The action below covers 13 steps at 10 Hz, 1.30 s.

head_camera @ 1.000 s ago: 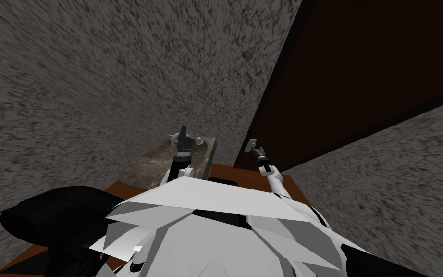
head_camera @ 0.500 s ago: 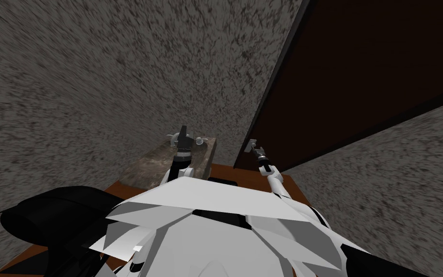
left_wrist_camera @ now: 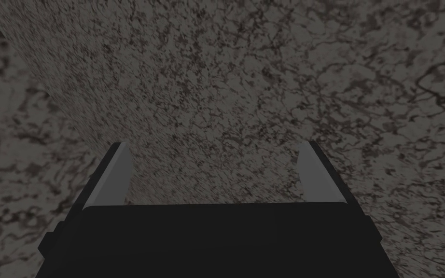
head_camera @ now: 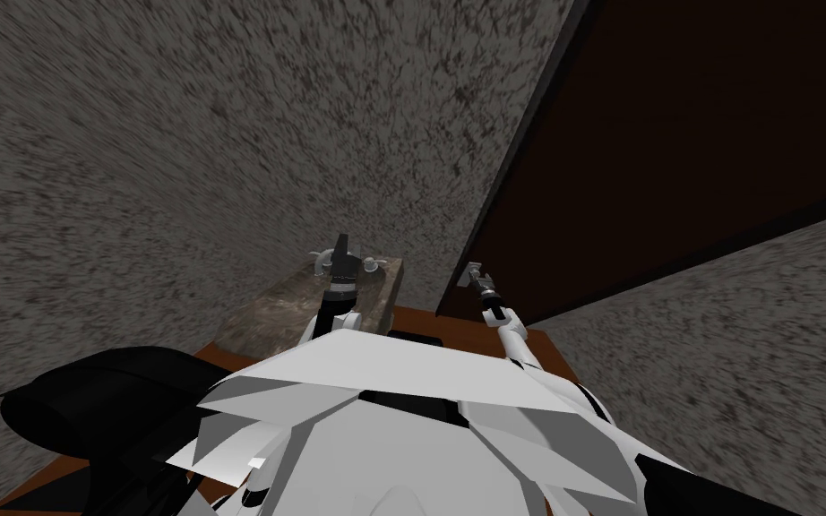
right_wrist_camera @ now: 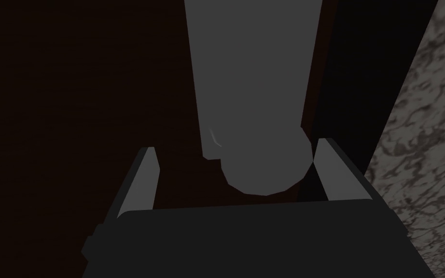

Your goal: Pull the door open

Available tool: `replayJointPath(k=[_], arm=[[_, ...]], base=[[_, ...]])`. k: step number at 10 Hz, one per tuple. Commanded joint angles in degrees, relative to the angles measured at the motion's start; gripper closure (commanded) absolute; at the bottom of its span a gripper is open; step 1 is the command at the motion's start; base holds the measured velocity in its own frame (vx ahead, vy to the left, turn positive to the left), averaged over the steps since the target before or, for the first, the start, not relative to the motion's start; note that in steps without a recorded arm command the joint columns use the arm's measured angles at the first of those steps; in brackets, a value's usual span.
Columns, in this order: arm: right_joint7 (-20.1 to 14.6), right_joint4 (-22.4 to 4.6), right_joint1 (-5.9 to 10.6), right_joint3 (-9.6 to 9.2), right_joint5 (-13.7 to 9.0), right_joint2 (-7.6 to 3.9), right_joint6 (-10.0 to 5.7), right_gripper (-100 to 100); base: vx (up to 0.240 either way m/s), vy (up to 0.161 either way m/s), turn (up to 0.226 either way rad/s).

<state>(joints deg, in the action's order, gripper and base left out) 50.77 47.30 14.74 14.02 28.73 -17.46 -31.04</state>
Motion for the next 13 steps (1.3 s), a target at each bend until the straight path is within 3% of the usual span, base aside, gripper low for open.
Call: replayJointPath(k=[1, 4, 5, 10, 13], arm=[[0.04, -0.01, 0.01, 0.03, 0.00, 0.02, 0.04, -100], [0.06, -0.02, 0.03, 0.04, -0.01, 0.04, 0.05, -100], [0.06, -0.02, 0.03, 0.04, -0.01, 0.04, 0.05, 100], [0.06, -0.02, 0.03, 0.04, -0.01, 0.04, 0.05, 100], [-4.42, -0.28, 0.14, -0.67, -1.68, 0.46, -0.08, 100]], base=[[0.015, -0.005, 0.015], [0.009, 0.001, -0.004], [0.000, 0.000, 0.000], [0.000, 0.000, 0.000], [-0.020, -0.015, 0.050]])
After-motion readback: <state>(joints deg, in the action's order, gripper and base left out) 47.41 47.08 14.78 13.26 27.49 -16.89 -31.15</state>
